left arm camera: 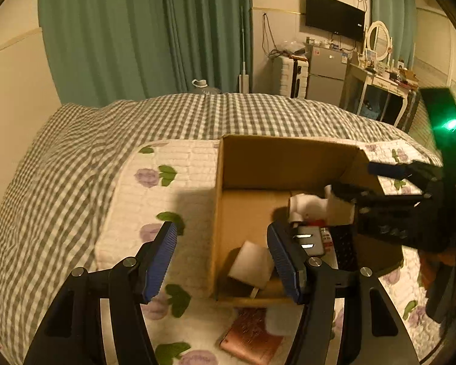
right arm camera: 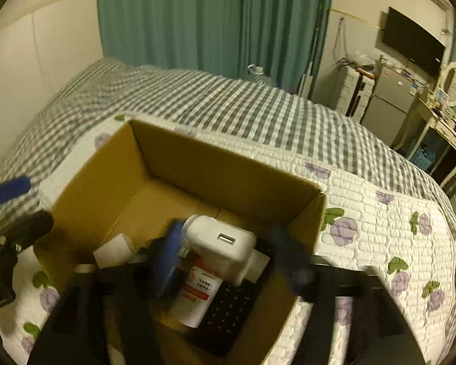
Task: Organize rigid objects
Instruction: 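Lower the device and charger cube into the box and open both grippers, then grasp the light blue earbud case with the right gripper while the left grasps the pink rose card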
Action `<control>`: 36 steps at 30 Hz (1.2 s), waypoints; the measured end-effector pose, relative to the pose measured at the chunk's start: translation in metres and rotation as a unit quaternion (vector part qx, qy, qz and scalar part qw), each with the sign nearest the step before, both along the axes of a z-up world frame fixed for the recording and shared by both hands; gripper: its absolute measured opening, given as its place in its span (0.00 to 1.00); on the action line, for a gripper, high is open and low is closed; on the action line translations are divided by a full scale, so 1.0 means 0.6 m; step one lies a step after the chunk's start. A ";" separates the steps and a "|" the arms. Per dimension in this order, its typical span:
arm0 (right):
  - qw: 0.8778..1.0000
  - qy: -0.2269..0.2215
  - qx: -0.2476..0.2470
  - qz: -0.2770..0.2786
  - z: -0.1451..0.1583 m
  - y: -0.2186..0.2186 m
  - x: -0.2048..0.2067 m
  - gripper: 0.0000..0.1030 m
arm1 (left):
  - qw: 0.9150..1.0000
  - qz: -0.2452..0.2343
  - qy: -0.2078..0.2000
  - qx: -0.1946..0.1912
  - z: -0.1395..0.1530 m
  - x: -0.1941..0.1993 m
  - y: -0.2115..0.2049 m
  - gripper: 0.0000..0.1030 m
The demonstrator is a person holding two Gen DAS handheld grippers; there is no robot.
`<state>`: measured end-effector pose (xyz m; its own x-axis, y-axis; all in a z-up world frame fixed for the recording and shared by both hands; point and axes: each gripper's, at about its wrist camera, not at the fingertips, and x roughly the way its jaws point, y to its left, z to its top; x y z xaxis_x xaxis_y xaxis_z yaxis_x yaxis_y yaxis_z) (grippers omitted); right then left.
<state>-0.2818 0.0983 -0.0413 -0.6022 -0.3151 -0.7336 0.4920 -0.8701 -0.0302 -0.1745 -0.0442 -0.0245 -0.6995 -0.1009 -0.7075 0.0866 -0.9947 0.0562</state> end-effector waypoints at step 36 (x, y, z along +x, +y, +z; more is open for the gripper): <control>0.986 -0.149 -0.068 -0.025 -0.202 -0.065 0.166 0.64 | 0.995 0.054 -0.085 0.008 -0.130 0.097 -0.058 0.63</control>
<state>-0.1820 0.0593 -0.1626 -0.3840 -0.3985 -0.8329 0.4177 -0.8794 0.2282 -0.1162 -0.0791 -0.1027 -0.5555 -0.1564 -0.8167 0.1839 -0.9809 0.0627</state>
